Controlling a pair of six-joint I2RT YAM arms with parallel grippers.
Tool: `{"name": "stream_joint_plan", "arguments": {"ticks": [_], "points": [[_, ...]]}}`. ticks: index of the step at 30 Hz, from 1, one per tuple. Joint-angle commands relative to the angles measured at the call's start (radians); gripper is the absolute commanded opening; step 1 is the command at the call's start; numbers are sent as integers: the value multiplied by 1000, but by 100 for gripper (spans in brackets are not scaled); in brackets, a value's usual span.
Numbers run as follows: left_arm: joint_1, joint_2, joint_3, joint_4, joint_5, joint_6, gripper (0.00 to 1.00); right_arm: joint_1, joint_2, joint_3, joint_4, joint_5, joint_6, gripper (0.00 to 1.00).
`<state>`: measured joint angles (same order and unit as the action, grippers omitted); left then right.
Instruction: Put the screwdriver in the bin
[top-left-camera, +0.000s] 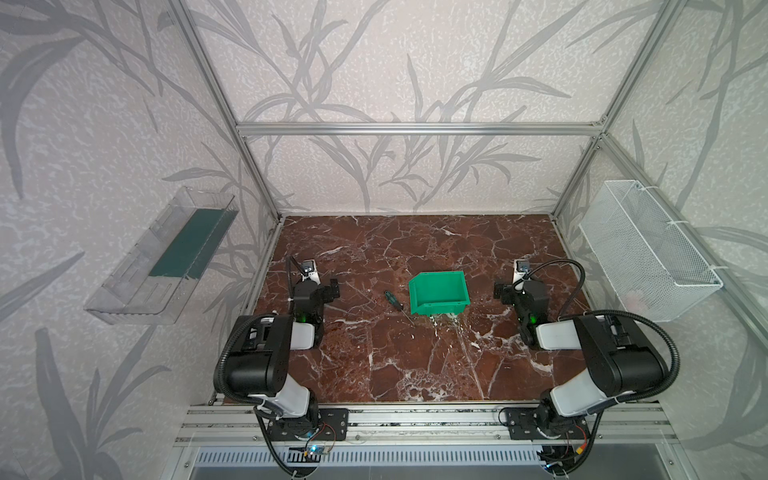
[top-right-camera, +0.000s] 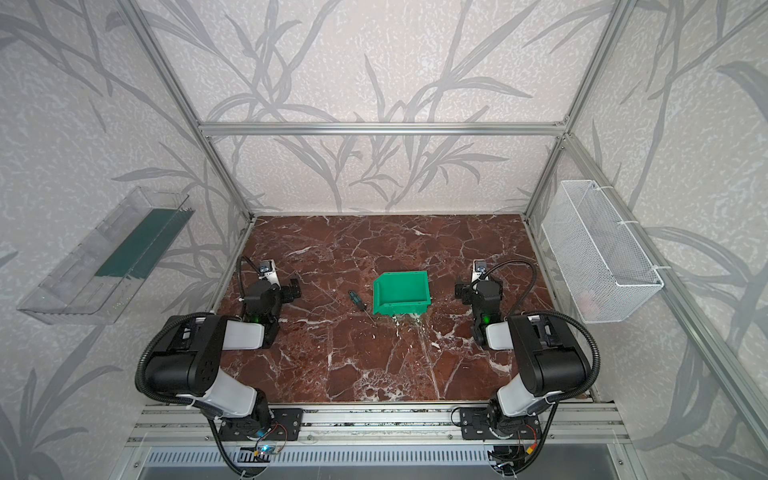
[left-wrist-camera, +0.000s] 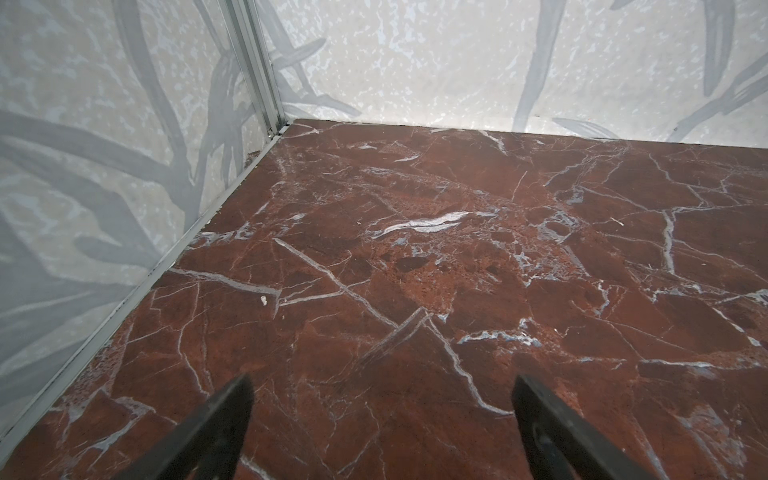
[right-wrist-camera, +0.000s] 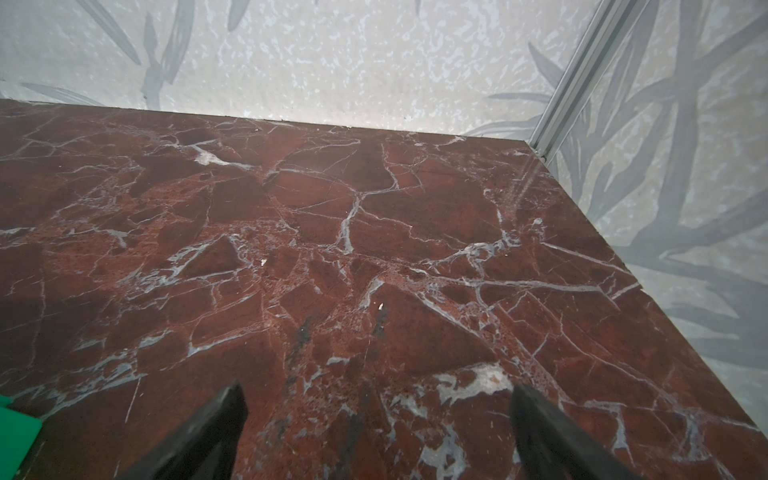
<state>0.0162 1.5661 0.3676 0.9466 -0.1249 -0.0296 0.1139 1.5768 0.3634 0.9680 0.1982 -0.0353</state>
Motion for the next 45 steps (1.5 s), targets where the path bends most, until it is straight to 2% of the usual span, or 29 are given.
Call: {"name": "stream_joint_plan", "arguments": {"ticks": [1,21,24,26,27,29,30,31,32,34,36,38,40,41,42,44,45], "points": [[4,1,10,0,7,-4,99,3,5,-7,35,-5,-10,99],[7,2,10,-1,11,-4,99,3,4,-7,36,-6,-10,99],[38,-3,5,5,70,-25,99,3,4,-7,37,-5,-10,99],[32,-13,-10,35,19,-30,99,3,2,-10,44,-3,-8,99],[22,-49,-31,45,-39,-37,99,3,-15,-3,17,10,-4,99],[-14,-211,-88,14,-184,-42,99,4,-129,20,-127,13,-6,99],[-18,-305,-101,-36,-181,-36,99,4,-195,45,-233,8,-9,99],[-21,-402,-96,-128,-188,-84,99,4,-264,95,-381,12,11,99],[-21,-484,-69,-256,-206,-185,99,4,-320,158,-529,20,57,99],[-28,-568,-18,-406,-178,-287,99,4,-384,288,-782,8,148,99],[-53,-602,30,-468,-136,-299,99,4,-406,387,-937,-16,245,99],[-98,-630,103,-581,-115,-292,99,3,-416,431,-998,-43,359,99],[-147,-644,156,-663,-82,-268,99,-1,-432,425,-1044,-45,543,99],[-171,-641,175,-684,-59,-261,99,-8,-443,407,-1043,-91,606,99],[-190,-637,184,-692,-34,-274,99,-17,-451,382,-1003,-168,616,99],[-231,-611,200,-696,100,-297,99,-12,-459,326,-912,-338,577,99],[-263,-596,215,-717,134,-286,99,3,-460,324,-941,-331,586,99]]}}
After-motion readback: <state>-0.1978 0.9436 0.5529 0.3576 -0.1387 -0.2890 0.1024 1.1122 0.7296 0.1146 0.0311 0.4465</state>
